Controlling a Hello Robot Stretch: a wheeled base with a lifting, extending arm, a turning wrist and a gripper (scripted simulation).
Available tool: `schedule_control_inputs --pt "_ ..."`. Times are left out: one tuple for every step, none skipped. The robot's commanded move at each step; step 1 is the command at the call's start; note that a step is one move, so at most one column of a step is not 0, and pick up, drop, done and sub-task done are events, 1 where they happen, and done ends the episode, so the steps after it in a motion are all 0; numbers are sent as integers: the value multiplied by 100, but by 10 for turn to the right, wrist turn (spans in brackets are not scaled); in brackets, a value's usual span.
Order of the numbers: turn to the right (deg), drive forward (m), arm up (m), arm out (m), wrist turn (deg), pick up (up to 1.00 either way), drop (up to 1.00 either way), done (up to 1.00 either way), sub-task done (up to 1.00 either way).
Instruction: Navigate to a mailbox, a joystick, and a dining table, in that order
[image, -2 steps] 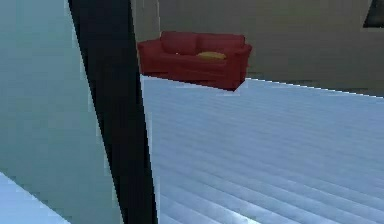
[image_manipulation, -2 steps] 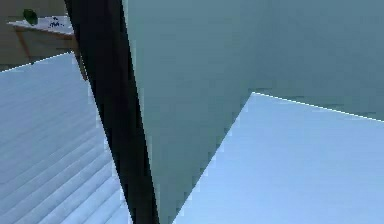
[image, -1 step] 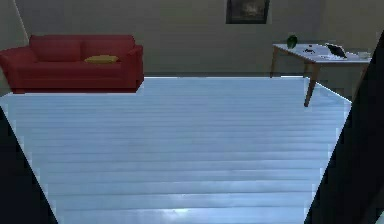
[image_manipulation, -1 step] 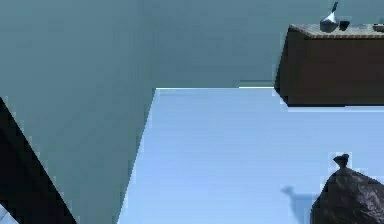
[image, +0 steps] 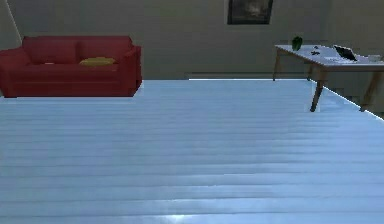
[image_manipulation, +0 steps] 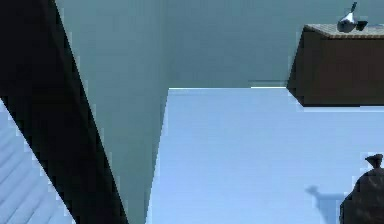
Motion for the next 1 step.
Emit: schedule_control_inputs --pt "120 0 0 0 0 0 0 0 0"
